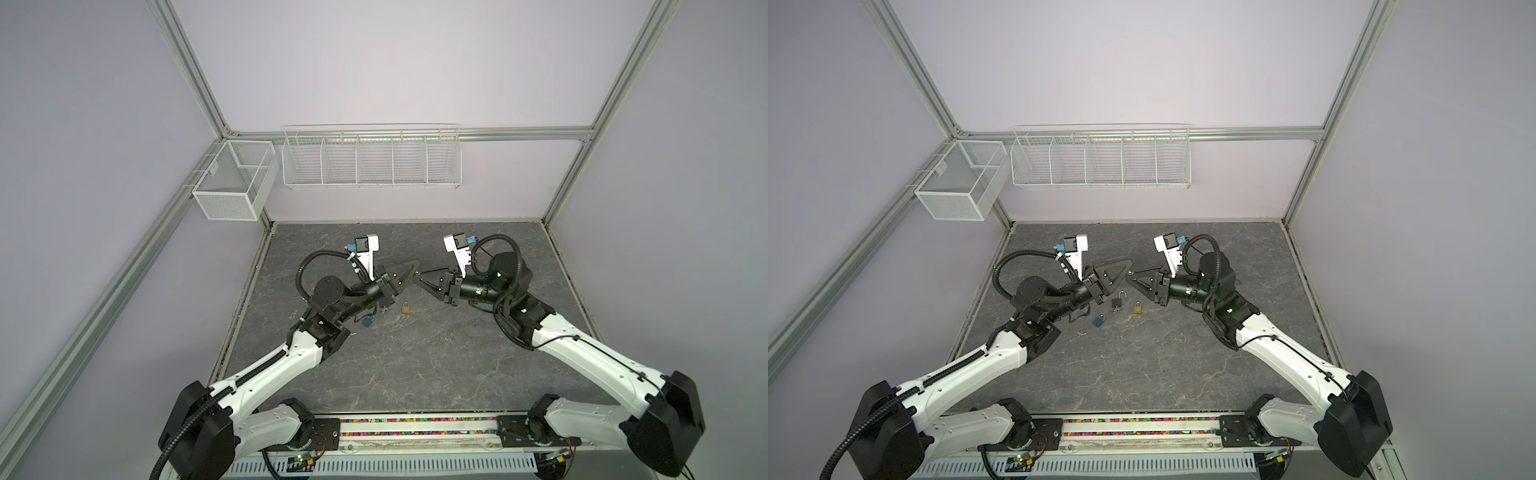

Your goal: Unlock with the key

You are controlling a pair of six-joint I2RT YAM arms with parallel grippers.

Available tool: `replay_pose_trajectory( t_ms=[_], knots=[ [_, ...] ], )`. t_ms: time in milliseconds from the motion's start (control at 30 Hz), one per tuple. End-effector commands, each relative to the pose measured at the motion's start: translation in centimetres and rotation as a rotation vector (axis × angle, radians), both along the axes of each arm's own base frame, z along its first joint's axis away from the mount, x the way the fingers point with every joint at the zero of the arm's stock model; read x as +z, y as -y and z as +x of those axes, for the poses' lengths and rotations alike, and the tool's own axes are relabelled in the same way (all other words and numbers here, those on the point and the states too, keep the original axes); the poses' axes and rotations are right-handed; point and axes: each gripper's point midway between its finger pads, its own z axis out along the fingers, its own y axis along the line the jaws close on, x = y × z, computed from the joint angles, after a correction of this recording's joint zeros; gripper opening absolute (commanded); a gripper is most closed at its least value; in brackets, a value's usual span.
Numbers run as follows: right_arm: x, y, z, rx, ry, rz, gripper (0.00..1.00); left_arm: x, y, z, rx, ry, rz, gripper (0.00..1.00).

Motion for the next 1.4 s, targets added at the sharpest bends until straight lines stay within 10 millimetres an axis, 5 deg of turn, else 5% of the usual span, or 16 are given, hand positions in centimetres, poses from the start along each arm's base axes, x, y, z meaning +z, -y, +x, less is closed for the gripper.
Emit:
replay_pose_trajectory(
  t_ms=[0,933,1033,1100,1233,1367],
  knots=[
    [1.6,0.3,-0.6,-0.007,0.061,0.016,0.22,2.0,-0.3,-0.6,0.000,0.058,-0.025,0.00],
    [1.5,0.8,-0.8,-0.019,0.085,-0.023,0.06,2.0,-0.6,-0.1,0.040,0.048,-0.012,0.00],
    [1.0,1.1,-0.8,-0.029,0.082,-0.033,0.06,2.7,-1.3,0.0,0.071,0.027,-0.026,0.30],
    [0.4,1.3,-0.8,-0.036,0.075,-0.048,0.06,3.6,-1.8,-0.4,0.080,0.039,-0.037,0.41],
    [-0.9,2.0,-0.8,-0.073,0.091,-0.089,0.06,3.5,-3.1,-0.3,0.152,0.030,-0.002,0.47],
    [-2.7,2.7,-0.5,-0.132,0.121,-0.183,0.06,1.1,-4.3,0.9,0.255,-0.059,0.083,0.48]
  ],
)
